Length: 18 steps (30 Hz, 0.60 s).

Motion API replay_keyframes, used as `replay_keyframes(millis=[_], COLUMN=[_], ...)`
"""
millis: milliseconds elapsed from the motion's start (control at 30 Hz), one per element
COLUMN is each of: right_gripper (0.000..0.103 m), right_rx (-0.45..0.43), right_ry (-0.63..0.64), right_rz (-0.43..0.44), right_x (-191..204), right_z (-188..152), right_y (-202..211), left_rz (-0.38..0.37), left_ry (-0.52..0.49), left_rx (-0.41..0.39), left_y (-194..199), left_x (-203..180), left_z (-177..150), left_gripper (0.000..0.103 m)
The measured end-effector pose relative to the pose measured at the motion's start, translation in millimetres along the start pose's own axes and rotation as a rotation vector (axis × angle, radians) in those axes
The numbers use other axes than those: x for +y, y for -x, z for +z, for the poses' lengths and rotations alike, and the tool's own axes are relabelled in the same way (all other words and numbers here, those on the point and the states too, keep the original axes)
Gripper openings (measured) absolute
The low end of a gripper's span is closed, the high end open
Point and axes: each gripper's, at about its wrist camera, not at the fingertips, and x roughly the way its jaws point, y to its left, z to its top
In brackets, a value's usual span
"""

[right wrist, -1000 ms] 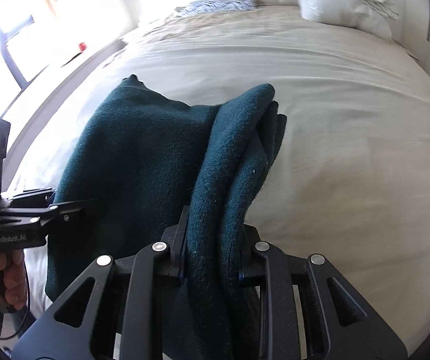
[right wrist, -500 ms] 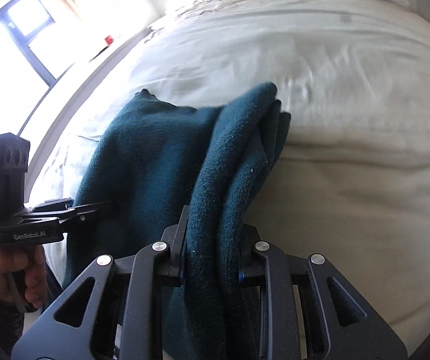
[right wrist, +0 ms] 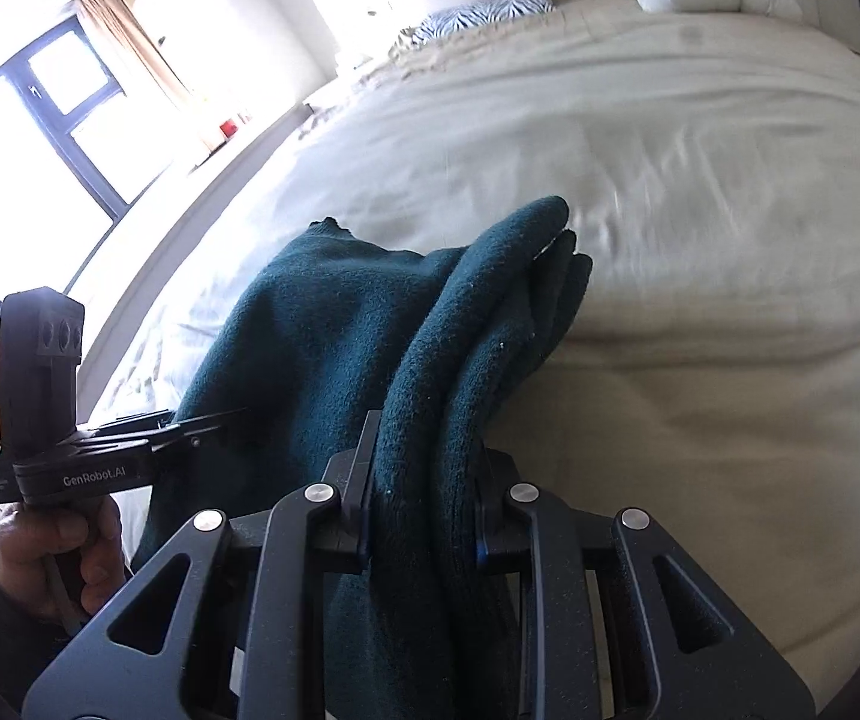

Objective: Fold small clothes

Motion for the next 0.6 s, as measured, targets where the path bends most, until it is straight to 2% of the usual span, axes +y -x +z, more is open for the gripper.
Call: replay_keyframes(millis=[133, 200, 267, 333, 400, 467, 600], right_gripper=[0.021, 0.021, 0.021, 0.026, 0.038, 0.039, 0.04], right_rx=[0.033, 0.061, 0.102, 0.116, 0.108, 0.102, 0.097], right_ry=[-0.034, -0.057, -0.098, -0.147, -0.209, -0.254, -0.255], right_rz=[-0.001, -0.013, -0.024, 0.008, 0.045, 0.103, 0.14], right_x=[-15.0, -28.3, -45.9, -62.0, -78.1, -89.6, -95.5], right_z=[10.3, 10.3, 2.3, -8.2, -14.0, -16.9, -17.4], right_y=[-13.5, -28.7, -45.0, -53.5, -57.8, -59.2, -58.4], left_rz=[0.015, 0.021, 0.007, -0.014, -0.02, -0.022, -0.039], left_ry=[-0.008, 0.02, 0.053, 0.069, 0.069, 0.073, 0.096], left_rx=[0.032, 0.076, 0.078, 0.066, 0.066, 0.065, 0.051], left_y=[-16.9, -35.5, -45.7, -45.3, -47.1, -48.2, -47.9], left_x=[3.9, 14.5, 23.3, 27.3, 28.9, 30.2, 35.6], left_z=[6.2, -0.3, -8.2, -11.2, -12.6, -13.4, -19.7], left_gripper=[0.043, 0.043, 0.045, 0.048, 0.051, 0.055, 0.057])
